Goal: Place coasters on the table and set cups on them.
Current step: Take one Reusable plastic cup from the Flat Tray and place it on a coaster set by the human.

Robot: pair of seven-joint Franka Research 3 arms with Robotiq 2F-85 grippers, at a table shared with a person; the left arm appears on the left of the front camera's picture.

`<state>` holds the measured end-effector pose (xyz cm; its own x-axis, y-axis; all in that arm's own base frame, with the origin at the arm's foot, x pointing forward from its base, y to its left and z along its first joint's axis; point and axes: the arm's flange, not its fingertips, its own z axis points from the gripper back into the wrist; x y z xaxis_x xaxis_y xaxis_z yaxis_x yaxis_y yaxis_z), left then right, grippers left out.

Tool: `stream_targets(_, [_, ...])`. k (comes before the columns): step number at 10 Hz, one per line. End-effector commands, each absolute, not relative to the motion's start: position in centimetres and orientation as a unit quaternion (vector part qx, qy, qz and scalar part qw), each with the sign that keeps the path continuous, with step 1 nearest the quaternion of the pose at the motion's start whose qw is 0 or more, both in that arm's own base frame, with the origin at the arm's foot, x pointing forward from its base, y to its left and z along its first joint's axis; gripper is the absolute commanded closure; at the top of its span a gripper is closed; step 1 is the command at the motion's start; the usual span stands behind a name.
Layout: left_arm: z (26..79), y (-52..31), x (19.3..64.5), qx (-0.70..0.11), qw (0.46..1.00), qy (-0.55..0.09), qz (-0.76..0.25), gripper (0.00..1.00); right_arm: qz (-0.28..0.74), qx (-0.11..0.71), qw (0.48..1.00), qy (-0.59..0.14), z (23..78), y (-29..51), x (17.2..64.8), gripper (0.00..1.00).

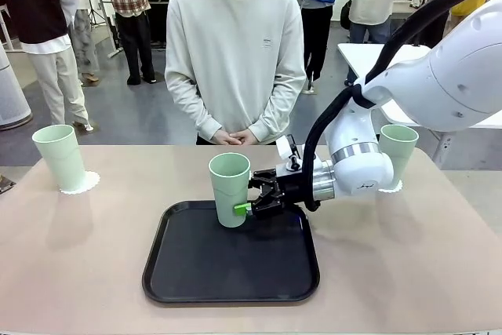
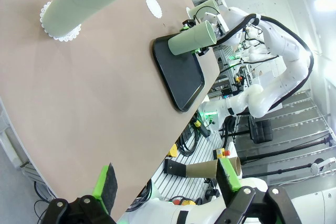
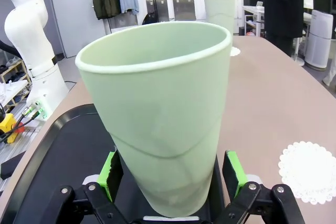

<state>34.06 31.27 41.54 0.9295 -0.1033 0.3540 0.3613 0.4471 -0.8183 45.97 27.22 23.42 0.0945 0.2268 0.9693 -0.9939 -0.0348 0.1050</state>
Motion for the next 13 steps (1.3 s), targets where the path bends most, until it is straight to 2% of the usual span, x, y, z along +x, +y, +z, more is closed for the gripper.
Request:
stream_targets(1, [41.7,31.3,33.9,-0.506,0.841,-0.13,-0.139,0.0,0.539,0.483,0.562,-0.401,23.2,28.7,46.6,0.0])
stream_targets(5, [41.7,31.3,33.9,-0.506,0.841,-0.13,-0.139,0.0,0.563,0.476,0.554,-0.387,23.2,31.3,46.9,0.0])
stream_targets(6, [41.7,31.3,33.9,-0.506,0.841,-0.13,-0.139,0.0,0.567,0.472,0.55,-0.39,23.2,31.3,46.8,0.38])
stream_targets(7, [41.7,31.3,33.9,-0.506,0.841,-0.13,-0.139,0.0,0.565,0.473,0.552,-0.391,23.1,31.3,46.8,0.59])
stream_targets(8, [41.7,31.3,33.9,-0.506,0.841,-0.13,-0.139,0.0,0.562,0.474,0.554,-0.391,23.0,31.1,46.9,0.97])
stream_targets(11, [41.7,31.3,33.9,-0.506,0.841,-0.13,-0.139,0.0,0.55,0.476,0.557,-0.401,23.9,31.0,46.4,1.0])
stream_targets(13, [41.7,31.3,33.9,-0.506,0.841,-0.13,-0.139,0.0,0.533,0.479,0.564,-0.411,29.6,31.5,44.4,1.0])
